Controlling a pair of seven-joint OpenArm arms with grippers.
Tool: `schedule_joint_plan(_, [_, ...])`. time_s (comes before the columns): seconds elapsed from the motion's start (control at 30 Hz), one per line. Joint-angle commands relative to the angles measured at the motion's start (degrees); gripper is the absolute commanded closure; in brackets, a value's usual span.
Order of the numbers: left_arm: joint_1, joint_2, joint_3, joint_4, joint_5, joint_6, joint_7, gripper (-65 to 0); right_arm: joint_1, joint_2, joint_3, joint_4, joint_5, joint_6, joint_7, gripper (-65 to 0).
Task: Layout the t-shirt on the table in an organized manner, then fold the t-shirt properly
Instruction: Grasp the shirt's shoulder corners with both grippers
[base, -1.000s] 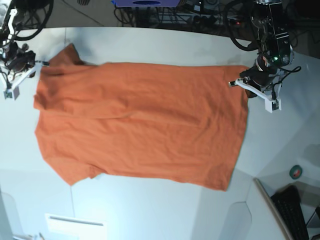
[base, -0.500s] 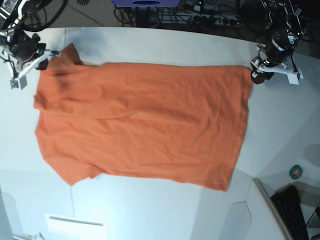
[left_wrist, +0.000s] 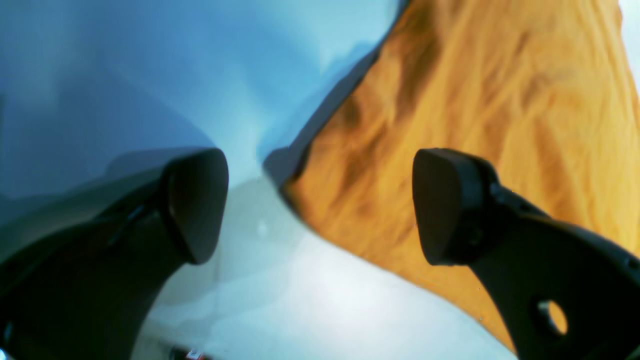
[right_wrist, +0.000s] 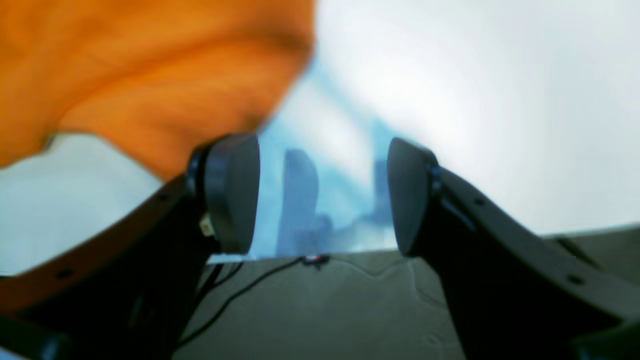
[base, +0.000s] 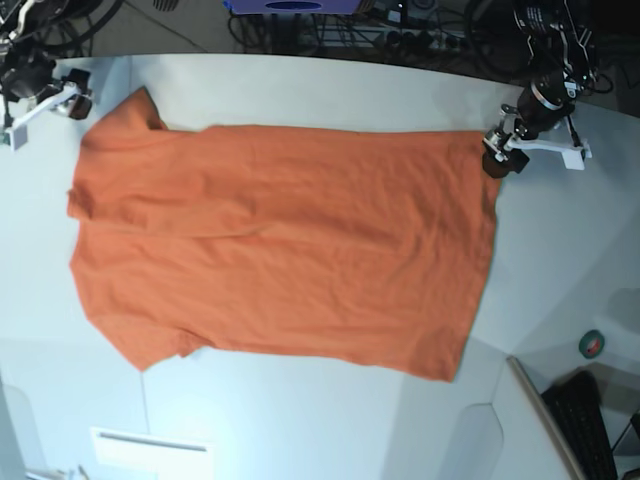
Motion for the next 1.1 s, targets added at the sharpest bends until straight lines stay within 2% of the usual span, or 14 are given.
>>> schedule_joint_plan(0.0, [0.0,-0.26,0.81,0.12,-0.22,0.14,1.11,-55.3,0.61,1.2,-0.13,-0.71,0.74,0.34,0.51,-37.4])
schedule_joint_plan(0.03, [-0.09,-0.26,1.43,0.12,-0.22,0.14,1.11,-54.8,1.13,1.46,-0.48,-2.03,0.74,0.34,0.51,-37.2])
schedule_joint_plan(0.1, [-0.18,-0.26,2.57,0.12,-0.22,0.14,1.11,-48.1,1.57,1.63,-0.66,-3.96,0.74,0.34,0.51,-37.1])
schedule_joint_plan(0.27, [-0.26,-0.26,3.27,0.12,-0.22,0.14,1.11,-13.5,4.65,1.72,2.86,-8.8,0.65,0.34,0.6,-36.9])
schedule_joint_plan(0.37, [-0.18,-0.44,3.27,0.03,-0.22,0.14,1.2,0.0,5.26,1.81,3.48,-10.56,0.65,0.34,0.51,-36.9])
schedule_joint_plan(0.7, [0.09,-0.61,3.18,-0.23,-0.22,0.14,1.2,0.0,6.06,1.37,3.39,-14.6,0.65,0.34,0.43,-37.1])
schedule_joint_plan(0.9, [0.18,-0.61,3.18,0.12,-0.22,0.14,1.2,0.0,4.21,1.28,-4.08,-14.51,0.74,0.34,0.69,-37.1])
schedule_joint_plan(1.07, [0.26,-0.61,2.92,0.3,-0.22,0.14,1.2,0.0,4.39,1.28,-4.0,-14.78,0.74,0.34,0.51,-36.8])
